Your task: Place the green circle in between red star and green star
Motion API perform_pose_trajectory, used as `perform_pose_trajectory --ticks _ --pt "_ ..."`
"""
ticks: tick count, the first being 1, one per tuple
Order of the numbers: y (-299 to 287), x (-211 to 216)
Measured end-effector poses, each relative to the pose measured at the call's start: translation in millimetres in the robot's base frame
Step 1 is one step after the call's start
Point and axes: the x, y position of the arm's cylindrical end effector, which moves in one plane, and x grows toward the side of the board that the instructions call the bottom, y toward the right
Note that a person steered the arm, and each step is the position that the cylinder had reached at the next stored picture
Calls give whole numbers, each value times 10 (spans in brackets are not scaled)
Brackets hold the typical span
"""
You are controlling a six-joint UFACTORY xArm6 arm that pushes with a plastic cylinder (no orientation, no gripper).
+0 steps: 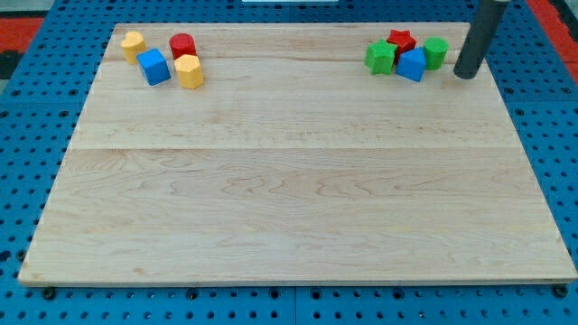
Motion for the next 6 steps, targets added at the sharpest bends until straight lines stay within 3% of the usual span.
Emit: perform_pose_trajectory --ticks 1,3,5,6 --pt "40 -139" --pt "-453 -250" --pt "-279 -475" --pt "-831 -394"
